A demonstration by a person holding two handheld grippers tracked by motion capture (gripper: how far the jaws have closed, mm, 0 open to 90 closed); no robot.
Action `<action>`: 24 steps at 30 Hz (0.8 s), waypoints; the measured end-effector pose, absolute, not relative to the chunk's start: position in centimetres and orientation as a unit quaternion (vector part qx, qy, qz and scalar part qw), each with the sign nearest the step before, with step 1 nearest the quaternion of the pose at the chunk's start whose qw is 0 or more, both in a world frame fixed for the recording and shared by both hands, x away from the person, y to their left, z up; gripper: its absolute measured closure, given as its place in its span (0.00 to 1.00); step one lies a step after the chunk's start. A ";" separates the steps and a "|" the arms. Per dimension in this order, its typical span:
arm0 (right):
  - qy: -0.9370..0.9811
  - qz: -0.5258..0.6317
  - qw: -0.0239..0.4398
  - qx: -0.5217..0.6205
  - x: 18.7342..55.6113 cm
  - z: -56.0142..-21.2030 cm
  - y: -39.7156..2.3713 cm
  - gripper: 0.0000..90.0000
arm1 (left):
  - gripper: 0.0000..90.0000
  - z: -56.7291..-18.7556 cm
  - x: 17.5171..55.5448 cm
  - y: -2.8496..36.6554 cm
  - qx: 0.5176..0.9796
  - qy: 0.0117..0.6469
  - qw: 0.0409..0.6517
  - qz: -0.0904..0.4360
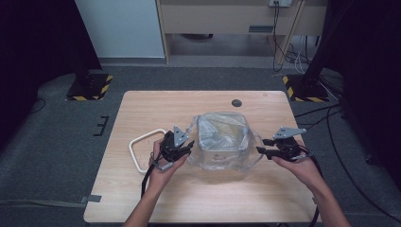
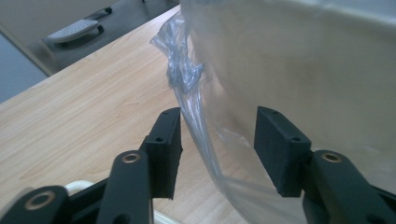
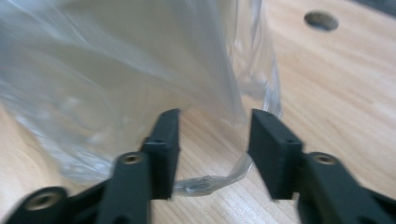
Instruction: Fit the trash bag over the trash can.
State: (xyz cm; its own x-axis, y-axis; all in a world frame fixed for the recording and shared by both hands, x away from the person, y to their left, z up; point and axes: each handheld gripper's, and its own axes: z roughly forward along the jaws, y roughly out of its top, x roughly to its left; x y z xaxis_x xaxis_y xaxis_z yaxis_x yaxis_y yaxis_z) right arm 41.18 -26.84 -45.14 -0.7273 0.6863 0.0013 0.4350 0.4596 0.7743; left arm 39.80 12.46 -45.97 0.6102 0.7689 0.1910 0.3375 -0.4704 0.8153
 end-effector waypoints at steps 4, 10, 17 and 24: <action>0.827 0.427 0.161 0.327 40.7 -42.6 -26.5 0.73 | 0.58 -45.6 39.0 12.3 0.810 0.335 0.395 0.275; 0.825 0.447 0.169 0.302 40.9 -38.3 -23.3 0.76 | 0.55 -45.5 38.4 12.1 0.805 0.332 0.411 0.270; 0.841 0.434 0.171 0.274 43.1 -35.4 -16.3 0.79 | 0.50 -45.7 38.3 12.5 0.802 0.336 0.418 0.263; 0.860 0.398 0.161 0.276 46.1 -36.5 -11.0 0.80 | 0.49 -46.1 38.4 12.6 0.804 0.338 0.416 0.256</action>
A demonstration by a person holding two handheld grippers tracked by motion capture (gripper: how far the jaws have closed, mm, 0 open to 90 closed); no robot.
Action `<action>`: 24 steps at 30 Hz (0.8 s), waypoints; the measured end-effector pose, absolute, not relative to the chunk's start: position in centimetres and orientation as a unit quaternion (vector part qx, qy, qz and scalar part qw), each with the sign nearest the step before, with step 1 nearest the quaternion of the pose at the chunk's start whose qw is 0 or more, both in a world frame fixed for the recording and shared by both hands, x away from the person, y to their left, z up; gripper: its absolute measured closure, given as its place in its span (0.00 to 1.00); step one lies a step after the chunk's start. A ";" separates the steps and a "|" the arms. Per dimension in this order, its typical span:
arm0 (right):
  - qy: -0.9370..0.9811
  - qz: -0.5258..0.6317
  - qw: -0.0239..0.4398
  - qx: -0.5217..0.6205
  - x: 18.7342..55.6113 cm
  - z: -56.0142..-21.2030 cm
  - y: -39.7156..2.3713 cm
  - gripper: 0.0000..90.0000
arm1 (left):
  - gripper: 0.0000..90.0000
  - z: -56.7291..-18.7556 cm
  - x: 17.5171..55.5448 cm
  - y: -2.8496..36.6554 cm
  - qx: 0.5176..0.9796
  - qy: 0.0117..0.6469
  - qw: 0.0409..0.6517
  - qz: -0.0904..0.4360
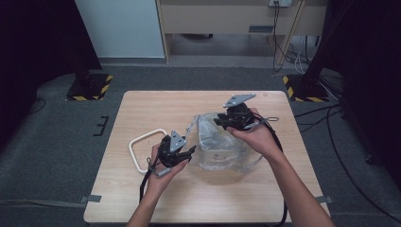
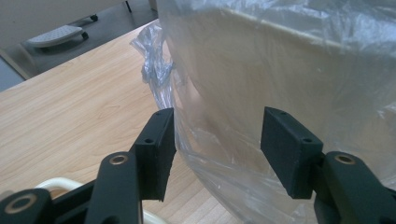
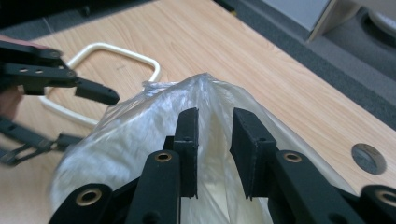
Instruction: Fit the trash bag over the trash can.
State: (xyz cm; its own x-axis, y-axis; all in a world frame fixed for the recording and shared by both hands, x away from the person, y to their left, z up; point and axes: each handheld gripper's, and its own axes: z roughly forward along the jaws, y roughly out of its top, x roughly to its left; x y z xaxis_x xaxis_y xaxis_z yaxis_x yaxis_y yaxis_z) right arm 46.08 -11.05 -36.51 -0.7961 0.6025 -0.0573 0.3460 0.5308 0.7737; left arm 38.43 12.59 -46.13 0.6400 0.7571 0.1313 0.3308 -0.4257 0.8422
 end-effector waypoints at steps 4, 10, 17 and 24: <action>0.866 0.376 0.164 0.286 47.1 -37.4 -9.8 0.80 | 0.49 -46.4 38.5 12.7 0.806 0.341 0.413 0.252; 0.880 0.341 0.161 0.288 47.8 -38.8 -8.7 0.79 | 0.49 -46.4 38.3 12.6 0.804 0.342 0.416 0.253; 0.888 0.309 0.151 0.304 48.0 -40.1 -7.2 0.78 | 0.49 -46.6 38.4 12.4 0.800 0.349 0.421 0.247; 0.897 0.286 0.139 0.307 48.0 -41.3 -6.3 0.75 | 0.49 -46.4 38.3 12.7 0.796 0.353 0.424 0.250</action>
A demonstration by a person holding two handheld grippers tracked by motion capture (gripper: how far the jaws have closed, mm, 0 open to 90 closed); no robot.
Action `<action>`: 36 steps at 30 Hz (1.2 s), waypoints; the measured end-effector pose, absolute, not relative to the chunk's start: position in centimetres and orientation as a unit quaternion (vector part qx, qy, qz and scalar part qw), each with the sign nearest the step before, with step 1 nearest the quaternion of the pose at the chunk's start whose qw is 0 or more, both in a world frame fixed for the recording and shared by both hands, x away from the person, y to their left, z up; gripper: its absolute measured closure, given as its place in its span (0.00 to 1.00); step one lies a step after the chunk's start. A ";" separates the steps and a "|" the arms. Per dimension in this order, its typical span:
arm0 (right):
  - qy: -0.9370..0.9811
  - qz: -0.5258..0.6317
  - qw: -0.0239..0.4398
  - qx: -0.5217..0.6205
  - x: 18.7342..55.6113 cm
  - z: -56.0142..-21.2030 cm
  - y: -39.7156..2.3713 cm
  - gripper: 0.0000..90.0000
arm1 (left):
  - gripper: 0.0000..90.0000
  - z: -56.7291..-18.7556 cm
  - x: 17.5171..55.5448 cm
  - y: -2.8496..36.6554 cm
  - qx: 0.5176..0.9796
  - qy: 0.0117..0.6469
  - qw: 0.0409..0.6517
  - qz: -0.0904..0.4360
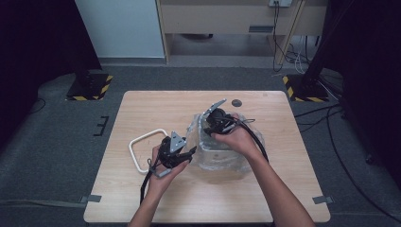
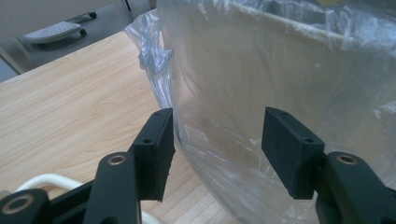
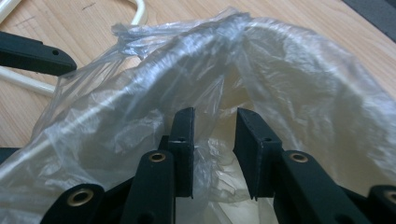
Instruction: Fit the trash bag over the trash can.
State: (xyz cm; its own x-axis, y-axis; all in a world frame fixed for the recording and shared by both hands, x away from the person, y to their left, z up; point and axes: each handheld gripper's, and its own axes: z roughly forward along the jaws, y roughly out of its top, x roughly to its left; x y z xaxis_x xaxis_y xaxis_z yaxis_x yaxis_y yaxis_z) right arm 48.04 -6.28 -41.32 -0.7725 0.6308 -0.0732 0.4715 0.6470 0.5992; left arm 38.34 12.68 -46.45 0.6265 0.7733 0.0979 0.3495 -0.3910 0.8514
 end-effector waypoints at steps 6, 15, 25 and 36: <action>0.897 0.283 0.129 0.313 48.5 -42.0 -6.2 0.70 | 0.48 -46.5 38.3 12.6 0.796 0.352 0.424 0.249; 0.890 0.287 0.114 0.335 49.0 -42.3 -6.3 0.64 | 0.50 -46.8 38.3 12.2 0.802 0.348 0.420 0.244; 0.874 0.325 0.123 0.340 48.2 -40.2 -7.5 0.78 | 0.50 -47.0 38.3 12.0 0.805 0.343 0.414 0.250; 0.889 0.279 0.124 0.342 48.9 -41.6 -6.7 0.95 | 0.50 -47.2 38.2 11.9 0.806 0.349 0.413 0.240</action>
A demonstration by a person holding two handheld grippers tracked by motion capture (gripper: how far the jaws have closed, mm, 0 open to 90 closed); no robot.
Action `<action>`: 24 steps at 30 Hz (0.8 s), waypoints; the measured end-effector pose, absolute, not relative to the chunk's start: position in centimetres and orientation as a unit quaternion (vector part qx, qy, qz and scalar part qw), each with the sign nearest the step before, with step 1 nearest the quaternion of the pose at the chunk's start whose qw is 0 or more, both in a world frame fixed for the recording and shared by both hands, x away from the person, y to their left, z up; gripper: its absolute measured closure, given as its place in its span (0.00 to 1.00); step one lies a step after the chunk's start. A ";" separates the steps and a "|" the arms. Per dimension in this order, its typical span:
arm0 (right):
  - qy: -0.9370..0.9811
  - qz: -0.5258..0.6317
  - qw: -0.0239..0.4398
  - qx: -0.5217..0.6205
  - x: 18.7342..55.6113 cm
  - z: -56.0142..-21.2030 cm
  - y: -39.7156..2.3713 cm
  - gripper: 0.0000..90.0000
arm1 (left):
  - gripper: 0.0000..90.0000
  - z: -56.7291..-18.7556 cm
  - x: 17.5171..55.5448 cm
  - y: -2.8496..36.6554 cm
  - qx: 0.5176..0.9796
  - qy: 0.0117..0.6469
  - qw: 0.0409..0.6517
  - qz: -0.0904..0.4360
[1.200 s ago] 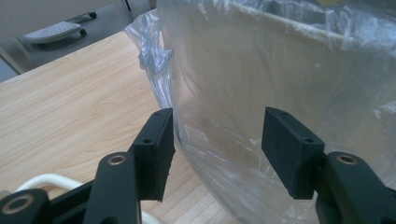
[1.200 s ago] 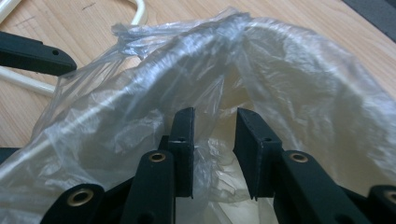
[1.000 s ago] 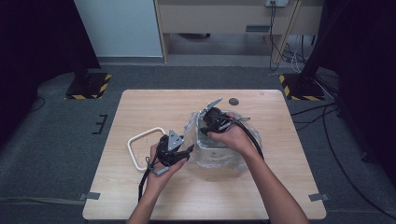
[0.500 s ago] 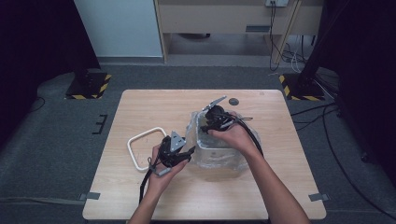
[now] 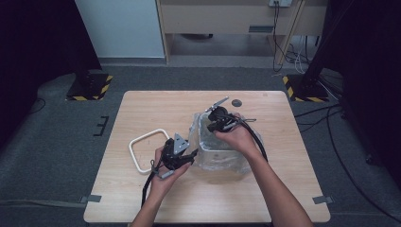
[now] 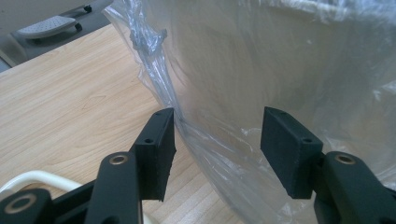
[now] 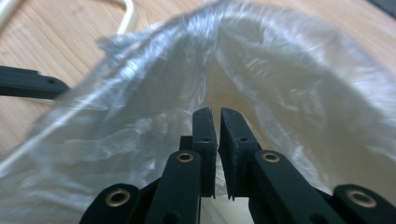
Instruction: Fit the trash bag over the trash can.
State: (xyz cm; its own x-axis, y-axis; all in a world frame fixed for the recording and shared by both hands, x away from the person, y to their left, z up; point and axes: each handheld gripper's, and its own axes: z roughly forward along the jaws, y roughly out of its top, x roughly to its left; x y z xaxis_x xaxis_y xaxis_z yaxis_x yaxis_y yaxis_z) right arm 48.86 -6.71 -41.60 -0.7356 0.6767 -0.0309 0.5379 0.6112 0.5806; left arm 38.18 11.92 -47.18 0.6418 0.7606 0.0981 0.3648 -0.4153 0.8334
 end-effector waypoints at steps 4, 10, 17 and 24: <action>0.891 0.261 0.113 0.354 49.1 -42.3 -6.2 0.96 | 0.50 -47.1 38.2 12.1 0.805 0.350 0.412 0.243; 0.893 0.246 0.103 0.362 49.4 -43.2 -5.9 0.98 | 0.50 -47.1 38.2 12.1 0.805 0.351 0.411 0.244; 0.896 0.230 0.093 0.370 49.7 -43.9 -5.8 0.95 | 0.49 -47.2 38.2 12.0 0.806 0.348 0.411 0.246; 0.893 0.219 0.087 0.383 50.2 -44.3 -5.9 0.82 | 0.49 -47.2 38.2 12.0 0.806 0.348 0.412 0.245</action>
State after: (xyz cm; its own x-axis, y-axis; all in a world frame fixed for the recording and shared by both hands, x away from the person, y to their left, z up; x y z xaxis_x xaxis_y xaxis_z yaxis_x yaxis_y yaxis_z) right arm 50.21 -5.89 -44.35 -0.6912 0.7226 0.0126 0.6465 0.6105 0.4576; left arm 38.24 12.01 -47.17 0.6376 0.7629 0.1069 0.3599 -0.4177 0.8343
